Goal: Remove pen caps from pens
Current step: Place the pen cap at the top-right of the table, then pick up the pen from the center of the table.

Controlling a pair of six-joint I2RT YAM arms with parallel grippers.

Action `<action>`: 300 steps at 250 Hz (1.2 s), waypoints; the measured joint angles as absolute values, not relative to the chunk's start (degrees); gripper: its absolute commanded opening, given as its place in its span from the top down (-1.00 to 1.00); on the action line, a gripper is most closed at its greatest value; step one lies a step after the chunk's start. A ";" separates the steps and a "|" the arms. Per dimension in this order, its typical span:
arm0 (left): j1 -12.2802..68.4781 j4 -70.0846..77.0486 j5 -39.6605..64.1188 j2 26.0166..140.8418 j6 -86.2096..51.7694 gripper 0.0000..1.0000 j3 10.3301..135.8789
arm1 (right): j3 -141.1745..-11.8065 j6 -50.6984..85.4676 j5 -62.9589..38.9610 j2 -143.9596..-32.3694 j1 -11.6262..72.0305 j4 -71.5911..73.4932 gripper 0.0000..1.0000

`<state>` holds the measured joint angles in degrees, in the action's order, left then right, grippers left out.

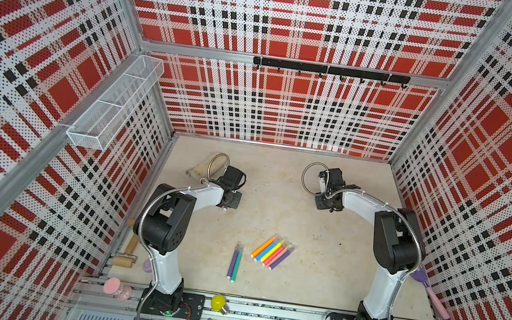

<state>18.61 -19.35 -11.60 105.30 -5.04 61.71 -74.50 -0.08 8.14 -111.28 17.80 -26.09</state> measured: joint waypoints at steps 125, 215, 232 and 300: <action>19.94 -20.56 -10.55 89.76 -6.37 -0.05 61.04 | -73.32 -0.43 5.76 -104.57 17.76 -25.04 0.02; 42.78 -23.42 -13.98 71.85 -10.39 0.02 50.15 | -63.70 1.17 3.38 -83.64 20.82 -20.82 -0.03; 44.49 -23.77 -13.80 71.33 -11.68 0.03 46.41 | -61.47 1.58 2.94 -80.44 21.63 -20.08 -0.04; 51.42 -23.14 -12.16 78.74 -13.45 0.04 42.70 | -55.66 2.70 1.15 -74.56 22.81 -18.74 -0.08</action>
